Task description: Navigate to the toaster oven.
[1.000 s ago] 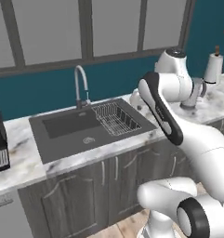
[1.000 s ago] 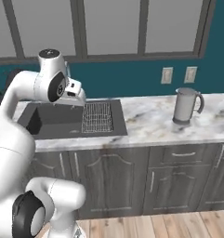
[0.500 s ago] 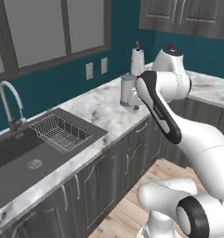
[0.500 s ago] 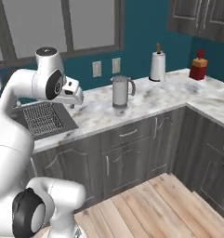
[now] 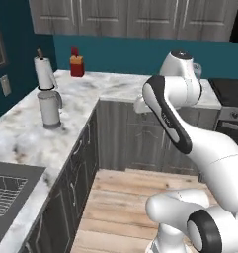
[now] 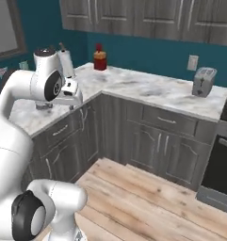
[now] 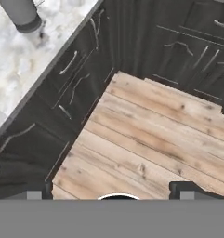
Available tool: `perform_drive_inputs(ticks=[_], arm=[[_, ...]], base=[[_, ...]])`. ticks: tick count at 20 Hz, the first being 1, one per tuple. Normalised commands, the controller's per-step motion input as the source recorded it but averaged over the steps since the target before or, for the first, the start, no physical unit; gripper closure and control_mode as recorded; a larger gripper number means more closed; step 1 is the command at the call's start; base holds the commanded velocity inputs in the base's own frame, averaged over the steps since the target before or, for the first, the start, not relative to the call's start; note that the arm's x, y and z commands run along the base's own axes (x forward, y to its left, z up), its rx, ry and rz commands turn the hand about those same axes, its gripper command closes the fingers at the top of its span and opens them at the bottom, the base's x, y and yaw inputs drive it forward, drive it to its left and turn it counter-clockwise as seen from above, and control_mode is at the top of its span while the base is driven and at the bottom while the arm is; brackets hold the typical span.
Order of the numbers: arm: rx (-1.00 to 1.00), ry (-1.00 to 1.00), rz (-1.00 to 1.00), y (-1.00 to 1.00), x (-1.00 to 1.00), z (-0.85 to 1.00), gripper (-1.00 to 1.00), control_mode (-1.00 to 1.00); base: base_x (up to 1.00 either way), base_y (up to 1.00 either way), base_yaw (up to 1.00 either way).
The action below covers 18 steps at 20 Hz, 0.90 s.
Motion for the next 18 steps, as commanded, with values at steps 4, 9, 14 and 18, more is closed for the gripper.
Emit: perform_drive_inputs(ticks=[4,9,14,18], arm=[[0.00,0.00,0.00,0.00,0.00,0.00,-1.00,1.00],[0.00,0.00,0.00,0.00,0.00,0.00,-1.00,1.00],[0.00,0.00,0.00,0.00,0.00,0.00,-1.00,1.00],[0.00,0.00,0.00,0.00,0.00,0.00,-1.00,1.00]], base=[[0.00,-0.59,-0.76],[0.01,-0.91,-0.59],[0.18,-1.00,-0.36],[0.61,-1.00,-0.13]])
